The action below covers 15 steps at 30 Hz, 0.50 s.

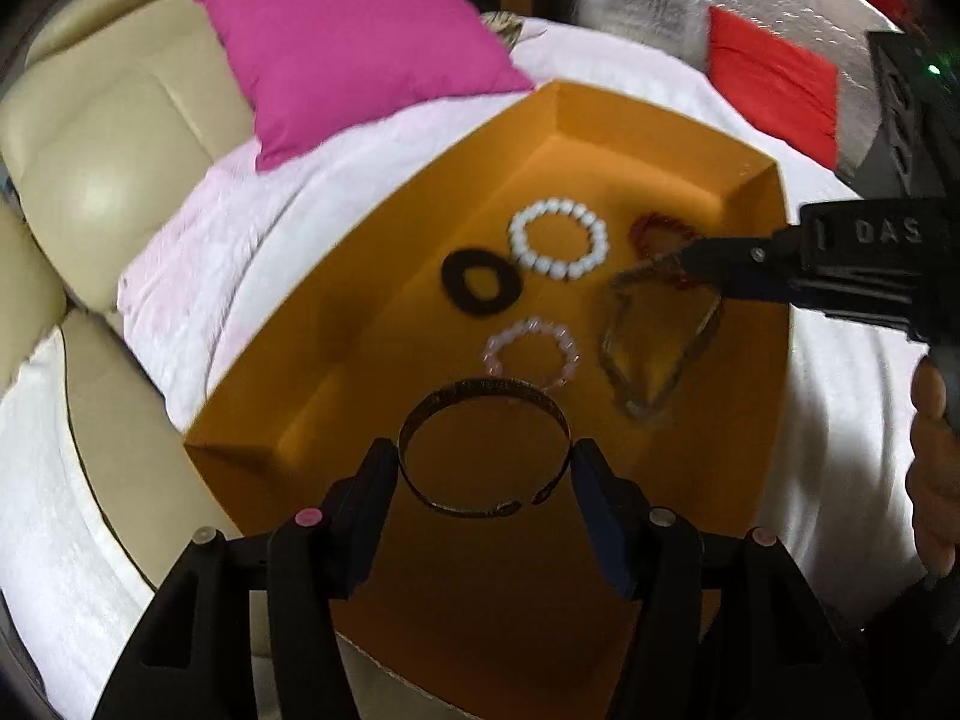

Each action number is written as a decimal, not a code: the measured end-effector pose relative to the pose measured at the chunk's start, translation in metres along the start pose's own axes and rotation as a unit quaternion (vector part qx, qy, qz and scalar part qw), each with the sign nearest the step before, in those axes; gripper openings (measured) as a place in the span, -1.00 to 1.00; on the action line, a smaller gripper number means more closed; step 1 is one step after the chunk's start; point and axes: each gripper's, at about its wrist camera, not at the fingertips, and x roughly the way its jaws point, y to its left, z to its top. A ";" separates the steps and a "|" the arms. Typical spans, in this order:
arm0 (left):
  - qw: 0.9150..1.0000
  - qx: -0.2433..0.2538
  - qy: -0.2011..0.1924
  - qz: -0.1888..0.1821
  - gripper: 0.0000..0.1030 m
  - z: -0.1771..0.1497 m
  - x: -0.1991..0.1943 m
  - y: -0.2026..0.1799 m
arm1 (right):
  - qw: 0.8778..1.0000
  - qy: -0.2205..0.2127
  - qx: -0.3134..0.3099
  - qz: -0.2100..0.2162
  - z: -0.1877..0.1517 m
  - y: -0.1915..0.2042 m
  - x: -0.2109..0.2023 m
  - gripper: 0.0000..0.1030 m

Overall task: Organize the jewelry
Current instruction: 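Open the left tool to drop the bangle while the right tool drops the watch into the box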

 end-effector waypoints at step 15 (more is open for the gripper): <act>0.998 -0.018 -0.062 0.020 0.28 0.016 -0.050 0.012 | 0.988 -0.142 0.049 -0.018 -0.001 -0.045 -0.084 0.34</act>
